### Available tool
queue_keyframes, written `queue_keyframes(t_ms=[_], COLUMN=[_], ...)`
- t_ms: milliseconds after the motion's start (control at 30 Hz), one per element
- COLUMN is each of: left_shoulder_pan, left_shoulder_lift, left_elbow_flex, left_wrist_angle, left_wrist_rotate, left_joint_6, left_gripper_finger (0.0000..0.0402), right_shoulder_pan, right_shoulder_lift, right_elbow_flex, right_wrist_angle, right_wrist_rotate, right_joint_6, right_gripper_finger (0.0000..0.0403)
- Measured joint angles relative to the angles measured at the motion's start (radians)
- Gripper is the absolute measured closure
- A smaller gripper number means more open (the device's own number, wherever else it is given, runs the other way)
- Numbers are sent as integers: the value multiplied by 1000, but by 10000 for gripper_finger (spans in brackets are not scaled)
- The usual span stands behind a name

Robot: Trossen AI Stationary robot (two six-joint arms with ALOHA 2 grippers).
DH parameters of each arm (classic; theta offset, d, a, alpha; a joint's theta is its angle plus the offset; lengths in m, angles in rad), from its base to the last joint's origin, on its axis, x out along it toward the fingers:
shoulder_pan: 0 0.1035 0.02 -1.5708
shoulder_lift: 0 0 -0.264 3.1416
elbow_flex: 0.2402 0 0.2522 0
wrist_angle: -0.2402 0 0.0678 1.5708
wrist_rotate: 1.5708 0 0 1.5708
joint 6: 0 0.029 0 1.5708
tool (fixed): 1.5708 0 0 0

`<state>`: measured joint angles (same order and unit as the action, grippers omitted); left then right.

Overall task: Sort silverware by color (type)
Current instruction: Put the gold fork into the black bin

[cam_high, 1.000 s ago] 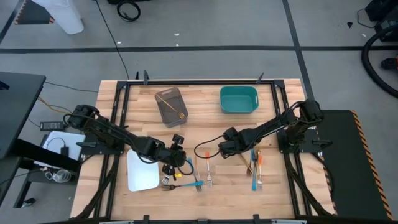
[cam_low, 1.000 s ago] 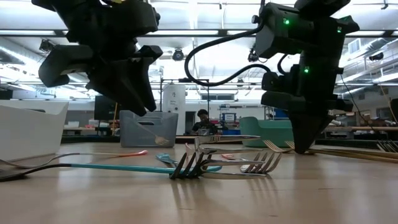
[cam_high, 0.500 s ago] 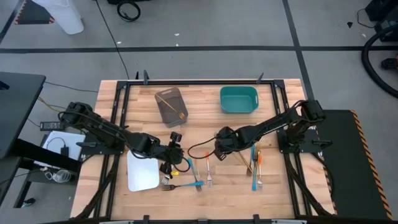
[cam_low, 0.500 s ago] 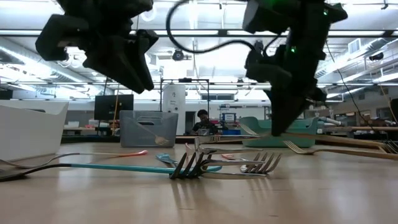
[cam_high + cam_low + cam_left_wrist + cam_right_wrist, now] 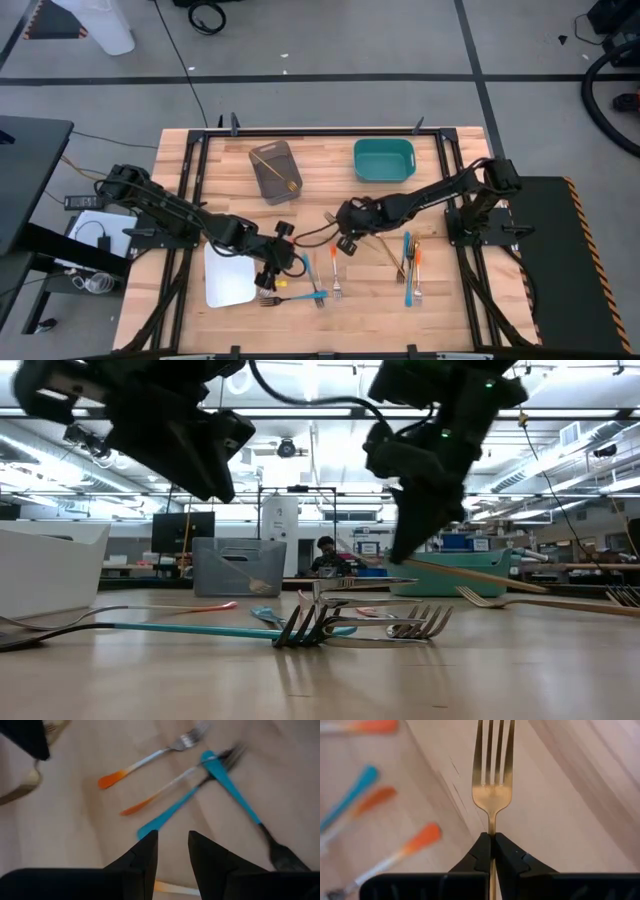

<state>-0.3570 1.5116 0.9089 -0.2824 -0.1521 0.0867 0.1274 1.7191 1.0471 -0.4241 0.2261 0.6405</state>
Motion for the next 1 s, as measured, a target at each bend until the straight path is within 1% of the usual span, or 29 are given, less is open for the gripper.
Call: queue_keyframes(t_ms=[233,300,367,533,600,700,833,1000], left_shoulder_pan=[1,1,5,24,34,42,46,62], left_shoulder_lift=[-1,-7,-8,-8,-8,-23,-46,-73], left_elbow_flex=[0,0,0,0,0,0,1,1], left_wrist_angle=[-93,-119,-110,-92,-89,-77,-32,2], left_wrist_rotate=[-177,-210,-233,-247,-254,-274,-273,-272], left_joint_6=[-95,-132,-161,-174,-170,-145,-98,-75], left_gripper_finger=[285,285,285,285,285,285,285,285], right_shoulder_pan=[-49,-59,-68,-87,-89,-90,-82,-58], right_shoulder_lift=[-1,-1,-1,-3,-7,-17,-28,-66], right_elbow_flex=[0,0,0,1,1,1,-11,-60], right_wrist_angle=[116,146,208,381,440,507,588,691], right_wrist_rotate=[-43,-43,-38,-34,-11,11,11,16], right_joint_6=[-110,-130,-156,-247,-280,-331,-386,-444], right_gripper_finger=[386,386,386,386,386,386,386,386])
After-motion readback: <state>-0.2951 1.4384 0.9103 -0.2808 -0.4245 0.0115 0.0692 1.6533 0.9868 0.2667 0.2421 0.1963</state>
